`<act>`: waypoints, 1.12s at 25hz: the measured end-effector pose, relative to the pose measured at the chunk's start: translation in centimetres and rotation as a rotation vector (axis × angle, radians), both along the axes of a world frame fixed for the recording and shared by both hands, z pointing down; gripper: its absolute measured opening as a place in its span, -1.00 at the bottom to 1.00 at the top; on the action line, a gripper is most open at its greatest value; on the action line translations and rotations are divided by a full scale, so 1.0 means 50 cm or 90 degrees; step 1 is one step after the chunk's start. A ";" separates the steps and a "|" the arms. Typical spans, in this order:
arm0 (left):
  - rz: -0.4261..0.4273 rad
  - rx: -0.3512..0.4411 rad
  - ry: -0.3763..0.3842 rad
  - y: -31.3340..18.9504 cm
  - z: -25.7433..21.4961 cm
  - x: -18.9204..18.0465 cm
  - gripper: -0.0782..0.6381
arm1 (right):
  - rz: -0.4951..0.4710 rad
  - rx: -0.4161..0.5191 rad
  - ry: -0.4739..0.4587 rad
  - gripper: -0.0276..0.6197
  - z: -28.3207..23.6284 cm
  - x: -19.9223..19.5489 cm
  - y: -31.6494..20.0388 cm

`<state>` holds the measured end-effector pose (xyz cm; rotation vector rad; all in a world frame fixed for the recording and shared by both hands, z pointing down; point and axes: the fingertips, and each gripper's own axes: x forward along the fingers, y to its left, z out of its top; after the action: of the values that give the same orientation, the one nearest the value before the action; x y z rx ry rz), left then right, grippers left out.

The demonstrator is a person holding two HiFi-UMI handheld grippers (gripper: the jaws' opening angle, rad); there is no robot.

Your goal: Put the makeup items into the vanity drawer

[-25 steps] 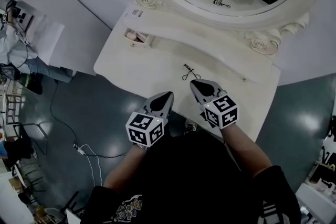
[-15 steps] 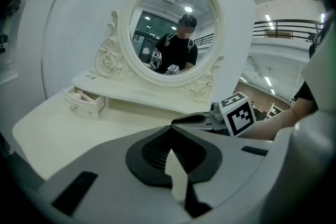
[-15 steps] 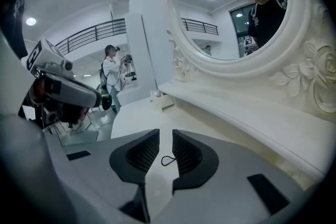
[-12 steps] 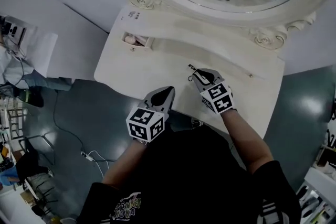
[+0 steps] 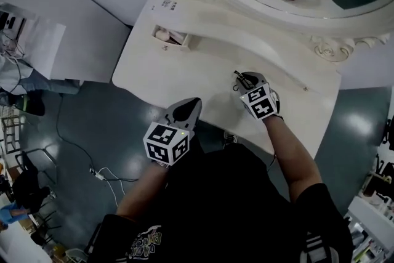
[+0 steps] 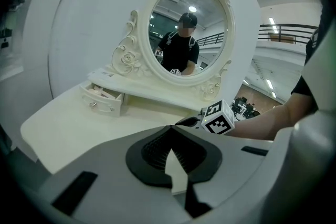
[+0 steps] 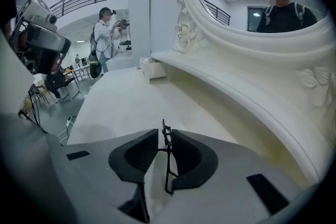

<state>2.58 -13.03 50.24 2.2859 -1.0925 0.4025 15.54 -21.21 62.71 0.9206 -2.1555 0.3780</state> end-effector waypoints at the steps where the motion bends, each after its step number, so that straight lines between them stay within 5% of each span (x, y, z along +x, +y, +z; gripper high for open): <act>1: -0.004 -0.002 0.001 0.001 0.002 -0.009 -0.78 | 0.003 0.000 0.005 -0.62 0.003 0.001 -0.002; 5: -0.015 -0.006 0.006 0.010 0.005 -0.034 -0.78 | 0.022 0.007 0.013 -0.79 0.000 0.006 -0.007; 17: -0.008 0.021 0.027 0.017 -0.012 -0.045 -0.78 | 0.020 0.055 -0.024 -0.81 -0.085 -0.050 -0.018; 28: -0.005 0.053 0.038 -0.031 -0.046 -0.120 -0.78 | -0.019 0.096 -0.080 -0.81 -0.190 -0.227 -0.090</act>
<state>-3.43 -14.61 47.95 2.3503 -1.1063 0.2891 4.20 -25.72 53.22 0.9695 -2.3355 0.2681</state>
